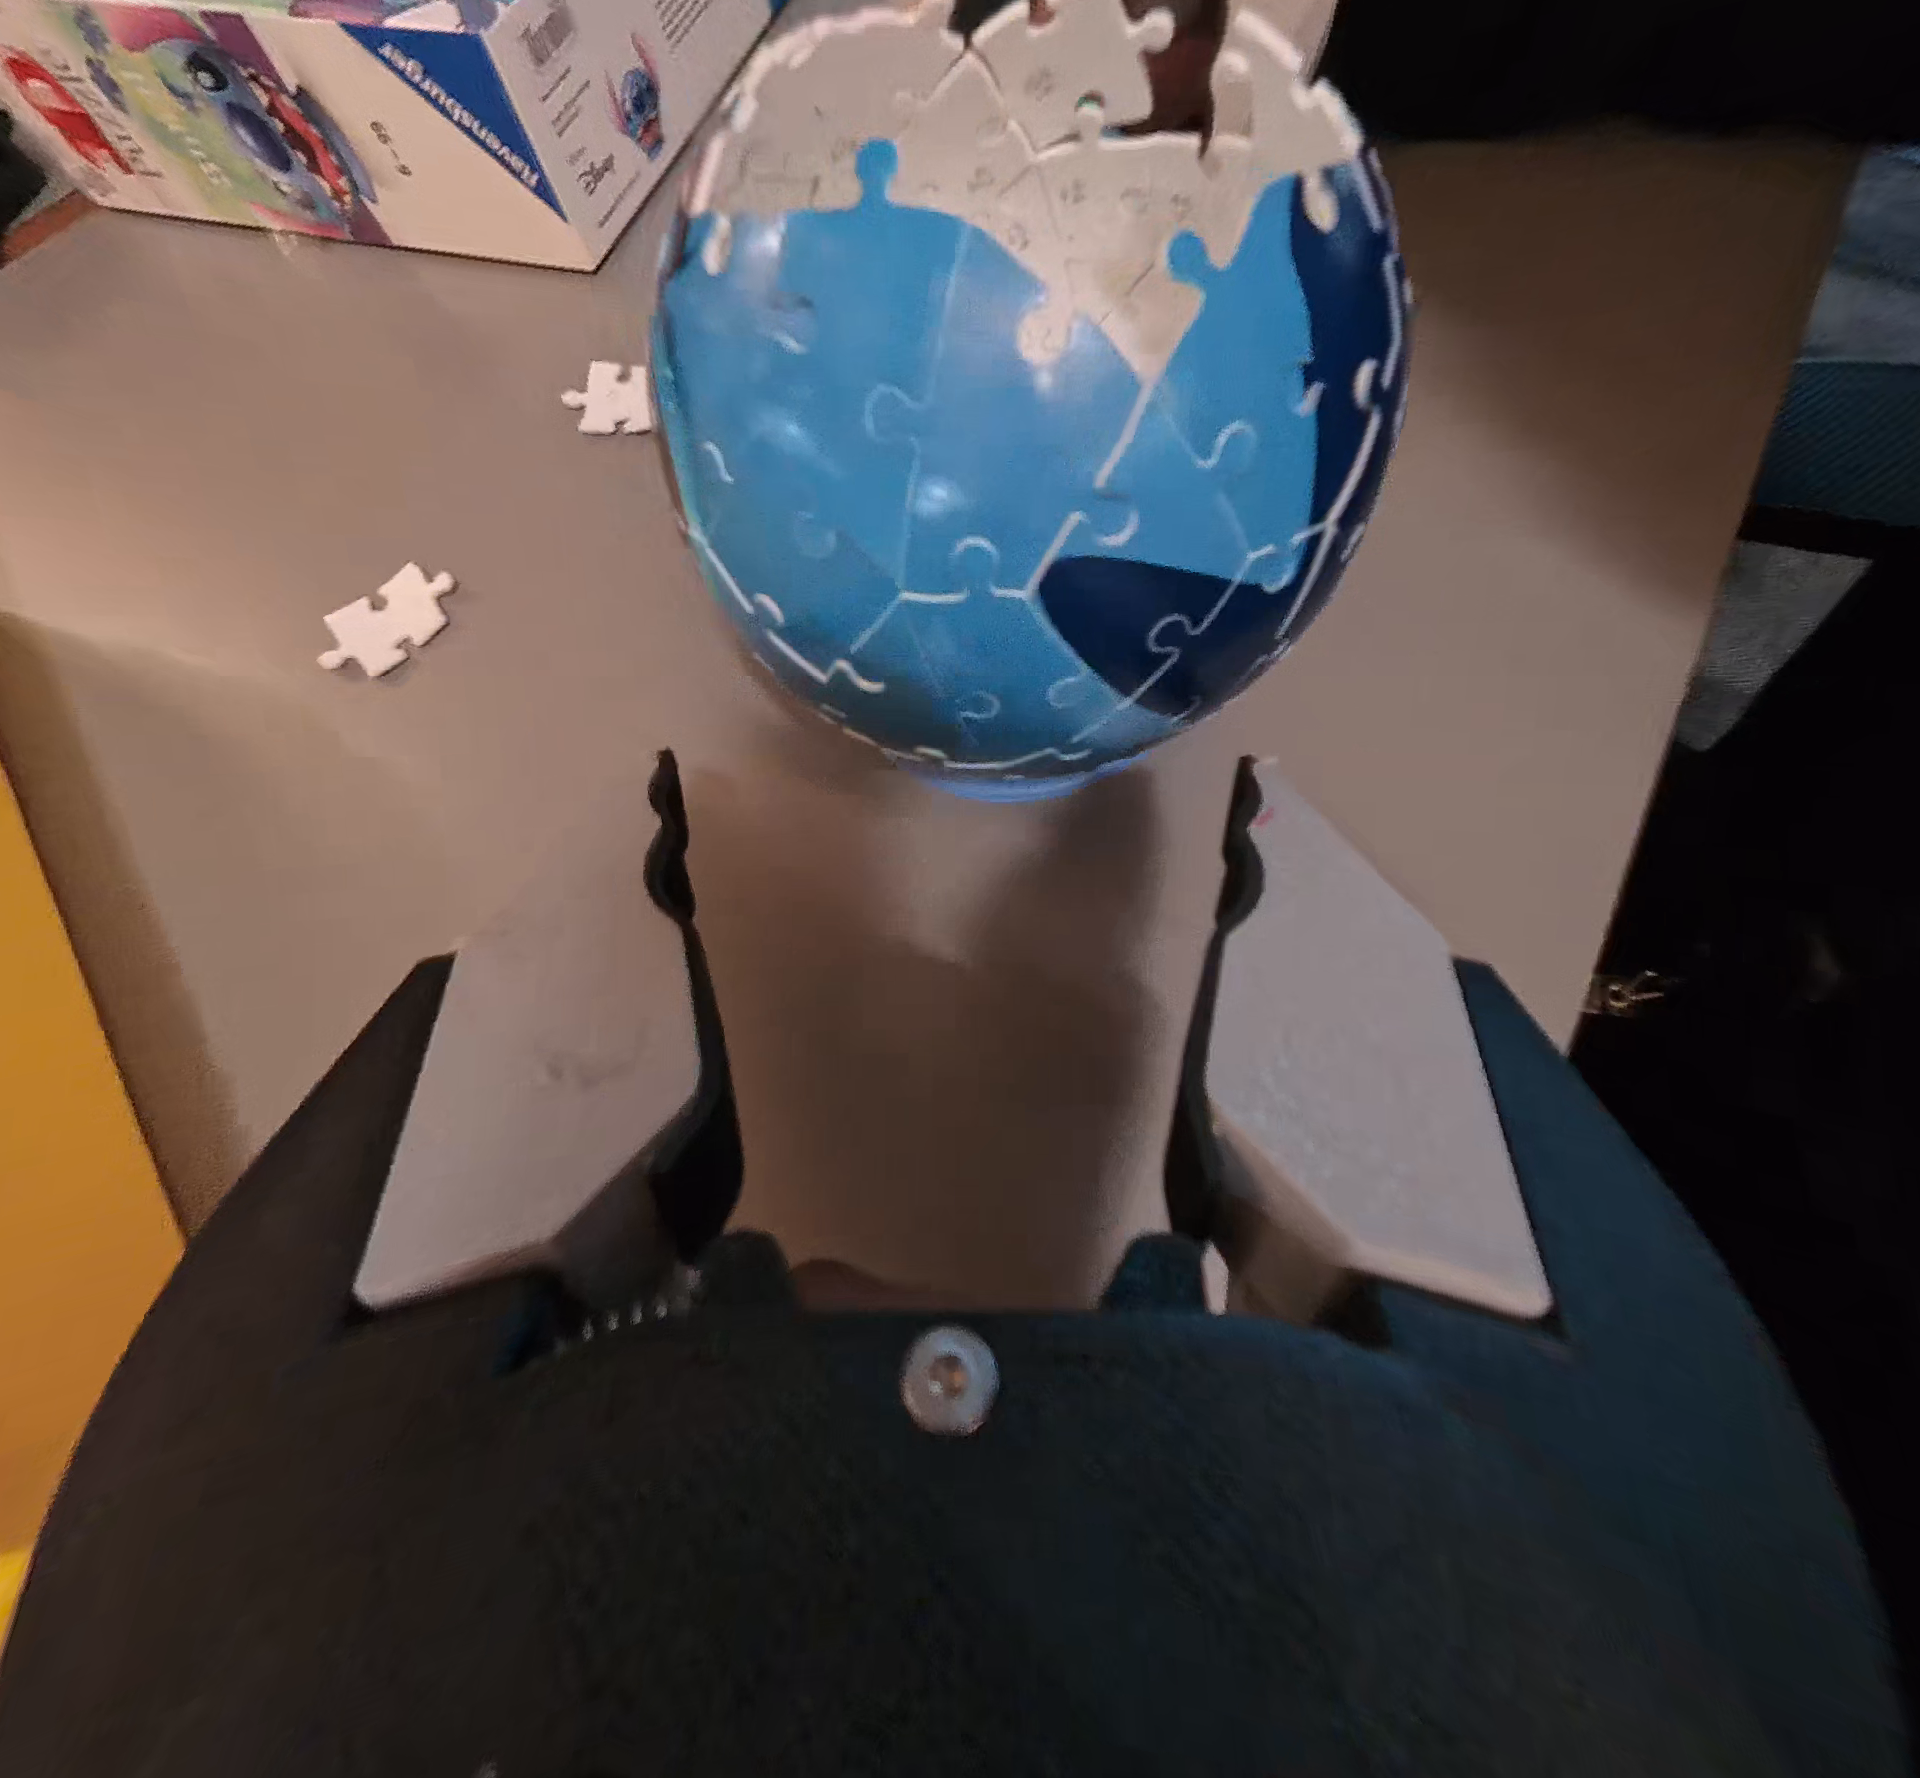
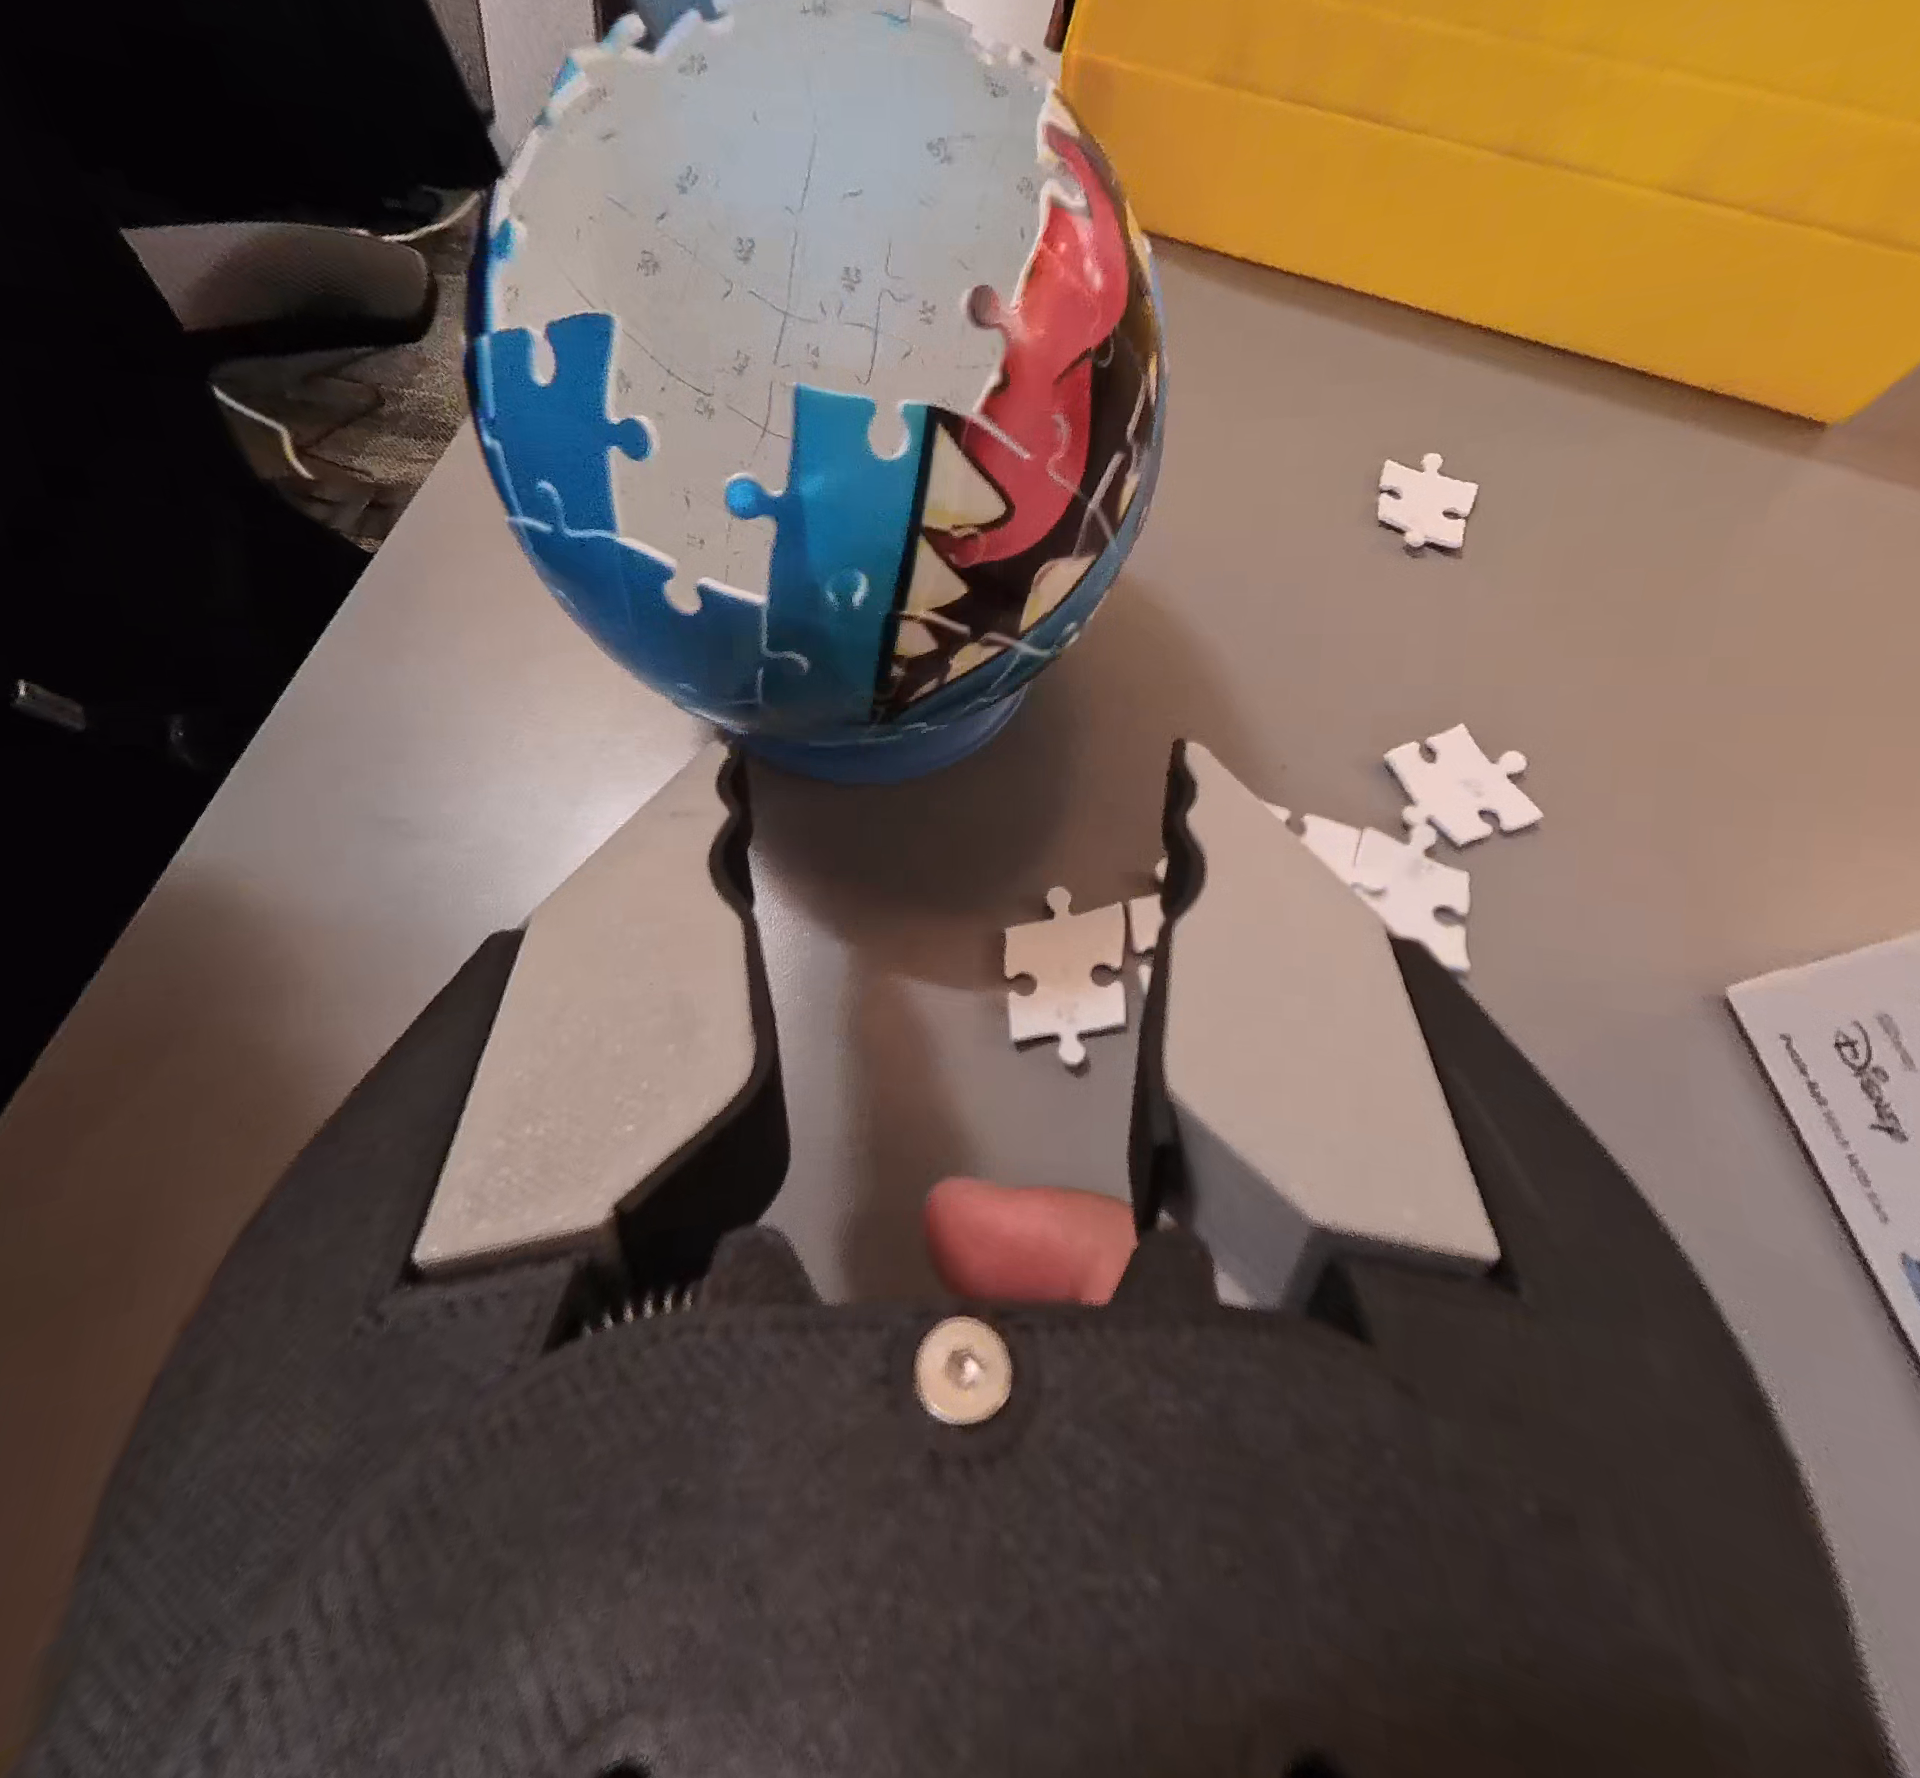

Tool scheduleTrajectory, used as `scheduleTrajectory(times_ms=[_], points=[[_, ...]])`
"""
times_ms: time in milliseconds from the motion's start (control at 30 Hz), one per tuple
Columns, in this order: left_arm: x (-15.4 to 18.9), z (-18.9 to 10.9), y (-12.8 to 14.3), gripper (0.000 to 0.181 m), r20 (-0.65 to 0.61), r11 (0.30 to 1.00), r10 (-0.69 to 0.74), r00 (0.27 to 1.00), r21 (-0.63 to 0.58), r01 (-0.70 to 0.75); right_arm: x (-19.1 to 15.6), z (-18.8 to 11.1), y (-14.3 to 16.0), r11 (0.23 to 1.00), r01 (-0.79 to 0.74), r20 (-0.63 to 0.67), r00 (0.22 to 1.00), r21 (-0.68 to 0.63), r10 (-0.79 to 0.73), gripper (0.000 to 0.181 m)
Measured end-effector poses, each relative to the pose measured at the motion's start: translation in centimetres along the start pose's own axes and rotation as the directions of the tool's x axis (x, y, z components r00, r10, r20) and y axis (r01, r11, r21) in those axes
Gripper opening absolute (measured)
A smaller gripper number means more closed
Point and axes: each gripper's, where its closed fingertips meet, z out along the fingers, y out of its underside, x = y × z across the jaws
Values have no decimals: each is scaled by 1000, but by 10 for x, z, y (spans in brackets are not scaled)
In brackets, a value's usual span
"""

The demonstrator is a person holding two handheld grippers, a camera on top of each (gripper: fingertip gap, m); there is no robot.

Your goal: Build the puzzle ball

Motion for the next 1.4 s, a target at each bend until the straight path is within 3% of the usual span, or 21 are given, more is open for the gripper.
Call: scheduleTrajectory(times_ms=[233, 467, 667, 800, 1000, 1100, 1267, 1400], points=[[6, 3, -17, 102, -104, 998, 14, 995, 63, -7, -24, 1, 11, 999, -39, 4, 999, -13, 39, 77], [32, -1, 0, 101, -61, 997, 78, 995, 18, -77, -20, 7, 7, 1000, -25, -53, 998, -13, 24, 71], [62, -13, 9, 99, -114, 996, 88, 990, 18, -86, -2, -5, 6, 993, -108, -88, 990, 41, 111, 64], [22, -15, 17, 102, -15, 995, 84, 996, -46, -85, -21, -3, 3, 995, -98, -34, 995, 29, 99, 75], [-2, 4, -11, 109, -131, 995, 100, 986, 31, -97, -27, 15, 1, 996, -94, -89, 992, 8, 94, 86], [11, 8, -14, 99, -215, 994, 108, 971, 53, -99, -24, 17, -1, 997, -72, -115, 991, 5, 73, 85], [28, 0, 1, 103, -170, 989, 148, 974, 30, -145, -9, 4, 5, 996, -86, -146, 986, 15, 87, 83], [55, -11, 7, 106, -240, 991, 129, 962, 75, -114, 18, -2, 16, 988, -151, -220, 964, 21, 152, 77]])
